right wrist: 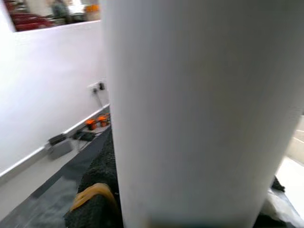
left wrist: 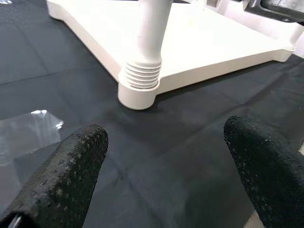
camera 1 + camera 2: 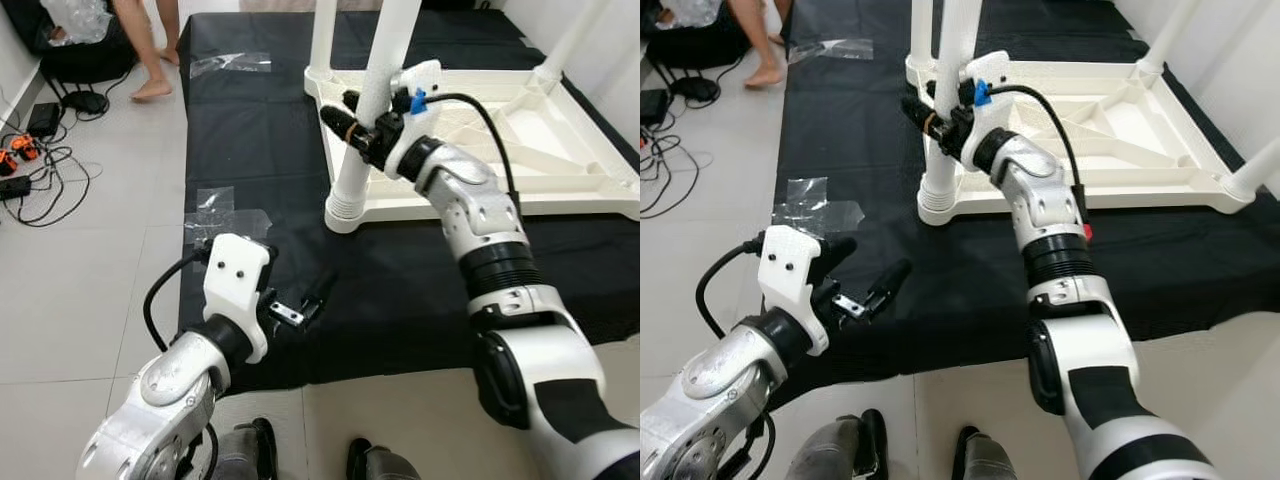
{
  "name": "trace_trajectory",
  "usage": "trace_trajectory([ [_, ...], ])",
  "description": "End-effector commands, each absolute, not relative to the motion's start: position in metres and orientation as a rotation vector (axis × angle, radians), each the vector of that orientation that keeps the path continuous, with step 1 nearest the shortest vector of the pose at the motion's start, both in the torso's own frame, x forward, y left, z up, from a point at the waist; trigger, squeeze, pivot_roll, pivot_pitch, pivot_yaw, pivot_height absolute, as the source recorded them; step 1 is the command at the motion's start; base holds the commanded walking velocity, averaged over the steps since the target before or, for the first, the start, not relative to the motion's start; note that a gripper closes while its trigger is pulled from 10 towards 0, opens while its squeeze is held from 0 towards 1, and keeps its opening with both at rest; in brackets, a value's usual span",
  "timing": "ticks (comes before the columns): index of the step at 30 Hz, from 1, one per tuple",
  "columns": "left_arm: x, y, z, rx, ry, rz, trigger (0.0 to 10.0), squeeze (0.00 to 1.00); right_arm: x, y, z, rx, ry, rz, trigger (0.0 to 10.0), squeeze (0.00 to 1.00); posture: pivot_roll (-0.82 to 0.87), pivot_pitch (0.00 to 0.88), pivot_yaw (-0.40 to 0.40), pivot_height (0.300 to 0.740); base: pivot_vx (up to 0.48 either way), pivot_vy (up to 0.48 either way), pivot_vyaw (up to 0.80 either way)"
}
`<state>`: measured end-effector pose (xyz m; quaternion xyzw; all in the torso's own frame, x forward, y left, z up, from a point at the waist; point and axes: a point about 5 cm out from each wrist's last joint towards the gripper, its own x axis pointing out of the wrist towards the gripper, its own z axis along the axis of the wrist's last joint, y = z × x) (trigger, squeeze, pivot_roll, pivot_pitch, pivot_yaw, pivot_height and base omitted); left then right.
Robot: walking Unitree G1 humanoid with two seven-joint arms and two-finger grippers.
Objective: Building children table
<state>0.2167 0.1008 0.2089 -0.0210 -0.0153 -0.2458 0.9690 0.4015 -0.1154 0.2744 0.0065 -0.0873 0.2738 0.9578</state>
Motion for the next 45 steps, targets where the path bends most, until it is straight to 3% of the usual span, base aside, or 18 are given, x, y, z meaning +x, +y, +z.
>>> trace_trajectory([
  [1,0.217,0.103,0.206,-0.028,-0.026,-0.479,10.0,0.00,0.405,-0.138,0.232,0.010,0.007,0.385,10.0,0.00,0.08,0.229,-0.069,0.740,0.000,0.000,0.00],
  [4,0.219,0.104,0.206,-0.023,-0.029,-0.475,10.0,0.00,0.404,-0.145,0.232,0.033,-0.005,0.218,10.0,0.00,0.08,0.230,-0.072,0.740,0.000,0.000,0.00],
  [17,0.224,0.107,0.207,-0.005,-0.039,-0.469,10.0,0.00,0.392,-0.137,0.221,0.035,0.003,0.094,10.0,0.00,0.07,0.229,-0.063,0.740,0.000,0.000,0.00],
  [19,0.226,0.107,0.208,-0.002,-0.045,-0.471,10.0,0.00,0.387,-0.135,0.216,0.042,0.019,-0.025,10.0,0.00,0.07,0.225,-0.060,0.740,0.000,0.000,0.00],
  [21,0.226,0.107,0.208,-0.002,-0.045,-0.471,10.0,0.00,0.387,-0.135,0.216,0.042,0.019,-0.025,10.0,0.00,0.07,0.225,-0.060,0.740,0.000,0.000,0.00],
  [22,0.227,0.108,0.208,0.000,-0.047,-0.470,10.0,0.00,0.385,-0.135,0.214,0.046,0.029,-0.139,10.0,0.00,0.07,0.227,-0.061,0.740,0.000,0.000,0.00],
  [28,0.227,0.108,0.208,0.002,-0.047,-0.469,10.0,0.00,0.384,-0.135,0.215,0.046,0.032,-0.176,10.0,0.00,0.07,0.227,-0.061,0.740,0.000,0.000,0.00],
  [31,0.227,0.108,0.208,0.004,-0.049,-0.468,10.0,0.00,0.382,-0.134,0.218,0.055,0.025,-0.287,10.0,0.00,0.07,0.230,-0.061,0.740,0.000,0.000,0.00],
  [41,0.229,0.108,0.208,0.006,-0.053,-0.465,10.0,0.00,0.369,-0.119,0.224,0.052,-0.035,-0.476,10.0,0.00,0.07,0.234,-0.066,0.740,0.000,0.000,0.00],
  [45,0.230,0.109,0.207,0.008,-0.055,-0.460,10.0,0.00,0.359,-0.111,0.223,0.007,-0.031,-0.641,10.0,0.00,0.07,0.235,-0.069,0.740,0.000,0.000,0.00],
])
